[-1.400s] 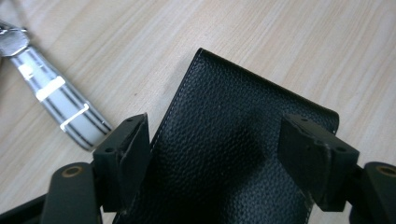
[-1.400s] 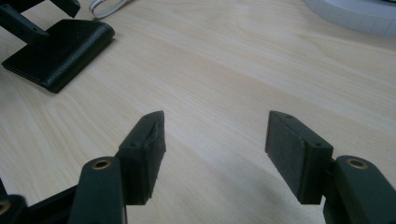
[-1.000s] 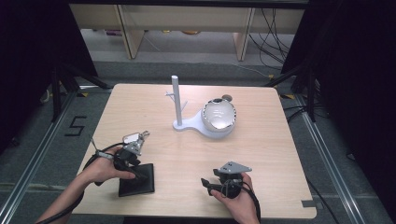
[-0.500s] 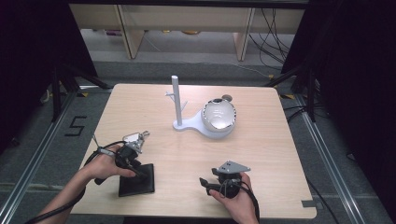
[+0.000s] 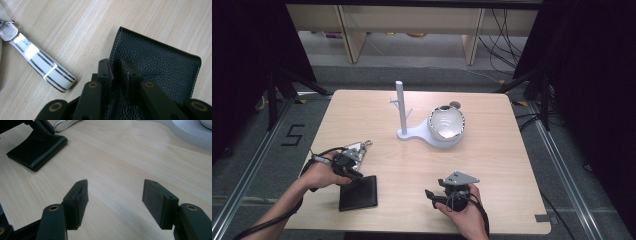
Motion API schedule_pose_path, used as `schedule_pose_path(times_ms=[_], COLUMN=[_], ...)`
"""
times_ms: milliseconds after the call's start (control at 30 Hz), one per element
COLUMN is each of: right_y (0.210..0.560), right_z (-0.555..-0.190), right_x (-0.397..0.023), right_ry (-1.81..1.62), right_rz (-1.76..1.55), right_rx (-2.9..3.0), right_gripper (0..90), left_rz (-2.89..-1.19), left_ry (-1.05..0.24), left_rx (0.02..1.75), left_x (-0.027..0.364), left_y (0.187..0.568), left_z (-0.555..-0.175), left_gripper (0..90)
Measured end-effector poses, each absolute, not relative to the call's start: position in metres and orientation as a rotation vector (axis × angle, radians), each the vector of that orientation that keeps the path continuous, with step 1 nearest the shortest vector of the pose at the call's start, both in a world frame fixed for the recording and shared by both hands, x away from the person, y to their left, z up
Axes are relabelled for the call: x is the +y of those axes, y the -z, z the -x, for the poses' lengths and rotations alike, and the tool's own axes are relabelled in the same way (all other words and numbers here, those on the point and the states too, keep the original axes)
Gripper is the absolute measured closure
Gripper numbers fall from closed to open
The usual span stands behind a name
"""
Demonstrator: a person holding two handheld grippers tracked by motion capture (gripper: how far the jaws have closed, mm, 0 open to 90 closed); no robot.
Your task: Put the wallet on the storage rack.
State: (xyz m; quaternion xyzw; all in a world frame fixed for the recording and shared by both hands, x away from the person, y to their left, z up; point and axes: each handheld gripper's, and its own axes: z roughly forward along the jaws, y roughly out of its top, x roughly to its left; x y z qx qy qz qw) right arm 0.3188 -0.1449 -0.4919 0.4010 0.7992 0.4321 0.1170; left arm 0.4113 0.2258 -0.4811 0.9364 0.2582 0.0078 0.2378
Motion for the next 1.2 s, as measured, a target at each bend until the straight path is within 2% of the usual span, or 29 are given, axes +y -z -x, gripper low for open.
schedule_pose_path(times_ms=[300, 333, 667, 767, 900, 933, 1200], right_y=[0.492, 0.492, 0.491, 0.490, 0.487, 0.485, 0.476], right_z=[-0.320, -0.320, -0.323, -0.324, -0.325, -0.324, -0.329], right_x=[-0.143, -0.142, -0.135, -0.133, -0.127, -0.124, -0.110], right_ry=[-1.266, -1.259, -1.244, -1.253, -1.269, -1.285, -1.440], right_rz=[-1.167, -1.177, -1.137, -1.129, -1.112, -1.126, -1.090], right_rx=[2.360, 2.352, 2.371, 2.373, 2.382, 2.397, 2.449], right_gripper=[38.5, 38.5, 38.5, 38.6, 38.7, 38.7, 39.5], left_rz=[-2.510, -2.477, -2.404, -2.294, -2.216, -2.168, -1.993], left_ry=[-0.028, -0.006, -0.026, -0.008, -0.047, -0.090, -0.129], left_rx=[0.721, 0.722, 0.733, 0.722, 0.697, 0.649, 0.620], left_x=[0.232, 0.233, 0.239, 0.242, 0.244, 0.246, 0.251], left_y=[0.479, 0.479, 0.479, 0.471, 0.467, 0.467, 0.469], left_z=[-0.407, -0.406, -0.396, -0.390, -0.383, -0.379, -0.363], left_gripper=[84.2, 87.0, 87.8, 87.9, 87.9, 87.9, 87.9])
